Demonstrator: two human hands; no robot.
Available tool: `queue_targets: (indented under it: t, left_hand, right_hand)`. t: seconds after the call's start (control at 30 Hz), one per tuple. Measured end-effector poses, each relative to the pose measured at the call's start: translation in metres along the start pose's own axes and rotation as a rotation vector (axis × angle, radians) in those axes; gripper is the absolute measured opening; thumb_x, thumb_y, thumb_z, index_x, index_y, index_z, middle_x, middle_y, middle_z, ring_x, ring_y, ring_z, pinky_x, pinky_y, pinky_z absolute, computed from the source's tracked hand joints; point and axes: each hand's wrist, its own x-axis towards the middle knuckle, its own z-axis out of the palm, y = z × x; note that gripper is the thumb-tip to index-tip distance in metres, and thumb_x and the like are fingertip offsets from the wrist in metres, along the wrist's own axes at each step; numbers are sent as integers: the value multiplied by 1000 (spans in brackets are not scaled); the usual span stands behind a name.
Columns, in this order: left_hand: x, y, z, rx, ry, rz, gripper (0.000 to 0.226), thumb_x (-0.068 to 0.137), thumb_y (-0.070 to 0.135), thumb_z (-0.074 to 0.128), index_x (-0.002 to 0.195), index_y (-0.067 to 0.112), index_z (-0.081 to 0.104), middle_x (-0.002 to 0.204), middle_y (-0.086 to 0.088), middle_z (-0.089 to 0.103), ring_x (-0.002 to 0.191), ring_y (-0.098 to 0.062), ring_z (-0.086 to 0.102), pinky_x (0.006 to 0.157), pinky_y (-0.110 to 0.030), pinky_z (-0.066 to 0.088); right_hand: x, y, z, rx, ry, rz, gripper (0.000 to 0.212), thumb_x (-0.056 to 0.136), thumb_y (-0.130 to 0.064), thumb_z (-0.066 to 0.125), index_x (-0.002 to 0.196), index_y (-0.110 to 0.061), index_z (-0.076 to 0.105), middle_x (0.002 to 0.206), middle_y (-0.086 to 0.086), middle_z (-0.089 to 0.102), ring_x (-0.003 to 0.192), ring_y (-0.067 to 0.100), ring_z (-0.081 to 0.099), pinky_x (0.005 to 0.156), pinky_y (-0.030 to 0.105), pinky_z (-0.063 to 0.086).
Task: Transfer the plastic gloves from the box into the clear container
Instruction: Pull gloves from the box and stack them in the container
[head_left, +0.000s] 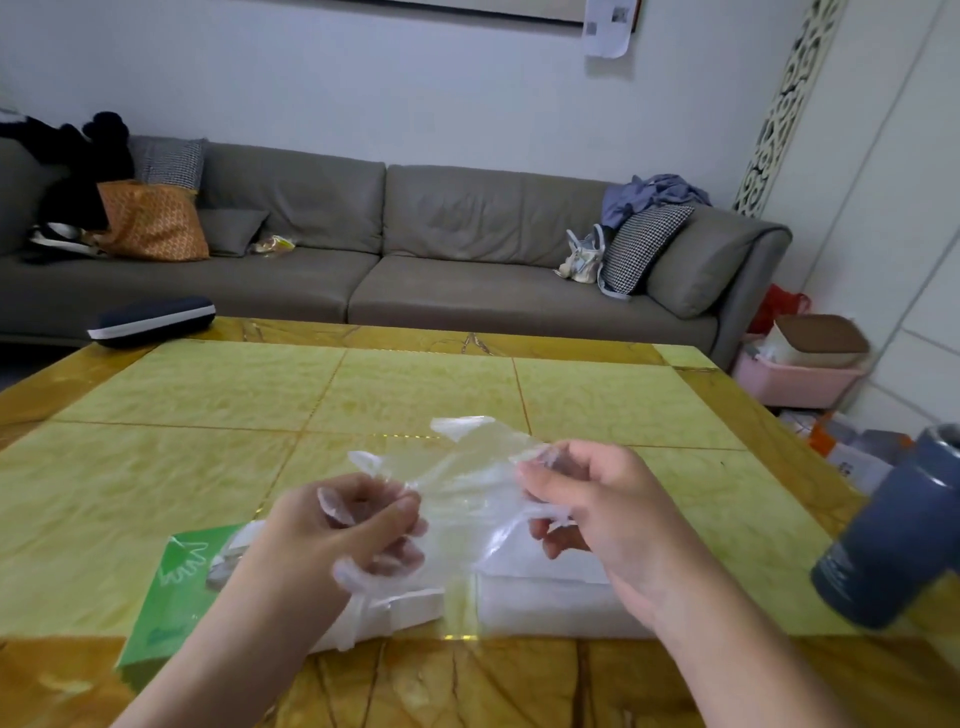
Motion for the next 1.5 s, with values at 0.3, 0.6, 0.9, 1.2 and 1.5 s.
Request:
queue_targets:
  t: [0.3, 0.6, 0.9, 1.2, 1.5]
  left_hand:
    - [14, 23, 42, 227, -32, 40, 10, 90, 19, 76, 100, 18, 76, 89, -2, 79, 75, -18, 76, 71, -33, 63]
    - [19, 20, 124, 1091, -197, 514, 26, 100, 17, 50, 110, 34, 66, 109, 16, 61, 87, -2, 58, 68, -13, 46]
    - [58, -9, 130, 1296, -514, 112, 42, 91, 38, 70, 131, 42, 56, 107, 18, 63, 87, -6, 64, 79, -27, 56]
    - [63, -5, 145, 1394, -554, 166, 39, 71, 58, 82, 100, 45, 59, 98, 14, 64, 89, -10, 64, 82, -35, 58]
    - [51, 5, 139, 1369, -509, 216, 58, 88, 44, 73, 139, 44, 45, 124, 11, 62, 102, -14, 65, 87, -35, 57]
  right_hand:
    - [13, 5, -81, -235, 178, -44, 11, 94, -2, 75, 84, -2, 71, 69, 7, 72, 62, 18, 66, 51, 30, 51]
    - [27, 23, -89, -614, 120, 38, 4, 83, -10, 71, 83, -14, 72, 69, 0, 76, 53, 7, 62, 47, 21, 44]
    - [30, 25, -91, -963, 178, 18, 26, 81, 9, 62, 92, -14, 66, 95, 2, 63, 81, 26, 70, 59, 38, 57]
    - [6, -4, -56, -1041, 159, -154, 20, 79, 5, 60, 90, -10, 63, 97, 3, 63, 87, 25, 63, 74, 41, 60]
    - [16, 19, -51, -1263, -124, 26, 48, 91, -22, 65, 136, -36, 59, 126, -1, 64, 109, 25, 67, 76, 33, 48]
